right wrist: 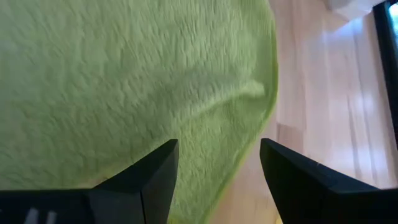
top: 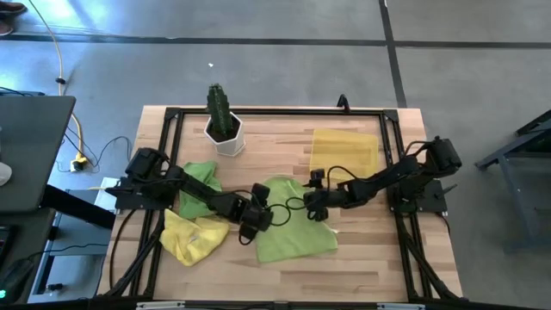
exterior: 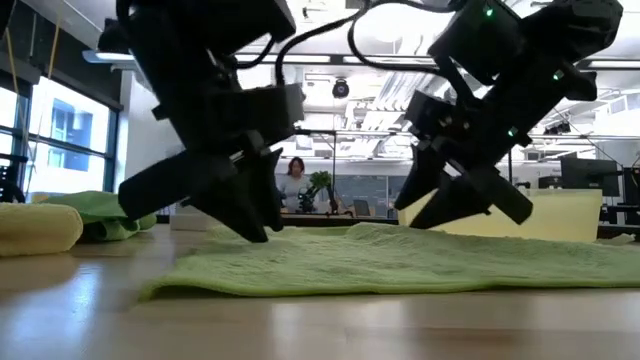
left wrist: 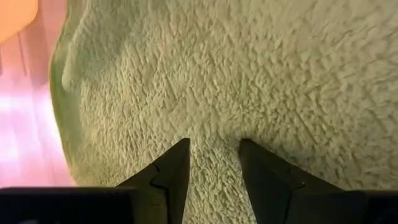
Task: Roll microfiber towels into tight, uniform cylinder then place into a basket
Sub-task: Fold the light green microfiber cloth
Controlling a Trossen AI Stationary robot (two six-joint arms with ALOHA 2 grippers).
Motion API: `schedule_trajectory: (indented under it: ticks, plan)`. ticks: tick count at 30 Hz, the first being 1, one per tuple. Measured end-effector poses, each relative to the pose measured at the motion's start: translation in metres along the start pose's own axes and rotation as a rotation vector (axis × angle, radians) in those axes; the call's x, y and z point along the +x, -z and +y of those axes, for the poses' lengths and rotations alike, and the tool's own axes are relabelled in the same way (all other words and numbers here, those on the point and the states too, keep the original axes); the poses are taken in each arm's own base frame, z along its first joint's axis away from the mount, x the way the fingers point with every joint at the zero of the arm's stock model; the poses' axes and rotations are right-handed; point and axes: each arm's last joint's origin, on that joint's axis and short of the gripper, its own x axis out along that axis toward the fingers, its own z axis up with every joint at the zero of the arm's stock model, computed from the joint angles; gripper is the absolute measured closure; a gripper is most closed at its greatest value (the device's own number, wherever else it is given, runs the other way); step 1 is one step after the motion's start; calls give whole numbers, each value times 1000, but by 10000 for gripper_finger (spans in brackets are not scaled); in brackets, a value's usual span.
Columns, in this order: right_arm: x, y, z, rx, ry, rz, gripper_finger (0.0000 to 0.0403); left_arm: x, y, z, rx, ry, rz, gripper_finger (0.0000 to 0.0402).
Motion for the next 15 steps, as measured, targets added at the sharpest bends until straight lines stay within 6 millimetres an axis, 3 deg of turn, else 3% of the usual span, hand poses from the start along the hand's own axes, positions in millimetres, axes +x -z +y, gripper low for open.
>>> schedule_trajectory:
  ticks: [7,12,15]
  plan:
    - [0,5,2,-27,-23,49,182,-24,-37,-10,-124,152,-157,271]
    - [0,7,2,-50,-29,69,182,-30,-43,-19,-222,254,-196,271]
    - [0,8,2,-80,-32,77,182,-24,-41,-25,-292,307,-169,271]
